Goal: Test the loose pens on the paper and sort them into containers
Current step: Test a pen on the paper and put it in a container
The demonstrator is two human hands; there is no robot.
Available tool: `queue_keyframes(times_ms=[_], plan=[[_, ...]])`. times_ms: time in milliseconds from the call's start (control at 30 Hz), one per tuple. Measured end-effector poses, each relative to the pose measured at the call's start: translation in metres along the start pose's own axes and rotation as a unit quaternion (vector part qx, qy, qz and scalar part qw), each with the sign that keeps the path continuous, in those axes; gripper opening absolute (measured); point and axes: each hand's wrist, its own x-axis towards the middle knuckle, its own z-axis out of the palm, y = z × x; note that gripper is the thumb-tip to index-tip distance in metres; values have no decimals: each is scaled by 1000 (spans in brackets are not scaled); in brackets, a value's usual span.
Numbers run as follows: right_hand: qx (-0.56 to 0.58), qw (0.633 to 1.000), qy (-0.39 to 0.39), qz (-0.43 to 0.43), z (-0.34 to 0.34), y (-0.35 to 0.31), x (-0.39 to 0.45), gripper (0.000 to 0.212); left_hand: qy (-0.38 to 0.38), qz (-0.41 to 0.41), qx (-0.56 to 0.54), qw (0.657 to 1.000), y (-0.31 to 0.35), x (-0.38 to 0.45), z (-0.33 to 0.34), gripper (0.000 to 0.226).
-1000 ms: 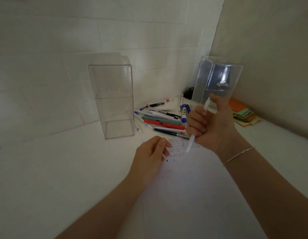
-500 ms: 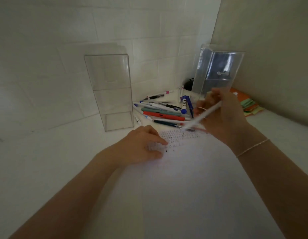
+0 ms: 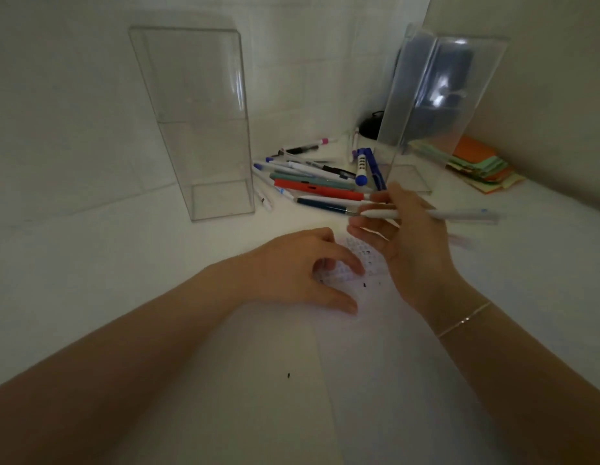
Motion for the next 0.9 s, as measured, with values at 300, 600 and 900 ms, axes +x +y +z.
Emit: queue_keyframes(times_ms=[300, 600, 900], plan=[[-87, 994, 47, -54, -6, 24, -2, 48, -61, -31, -3, 998, -20, 2, -23, 72], [-302, 946, -81, -92, 8, 29, -17, 26, -111, -32, -40, 993, -25, 5, -26, 69], [-332, 930, -101, -120, 11, 39, -22, 31, -113, -37, -58, 991, -32, 7, -25, 79]])
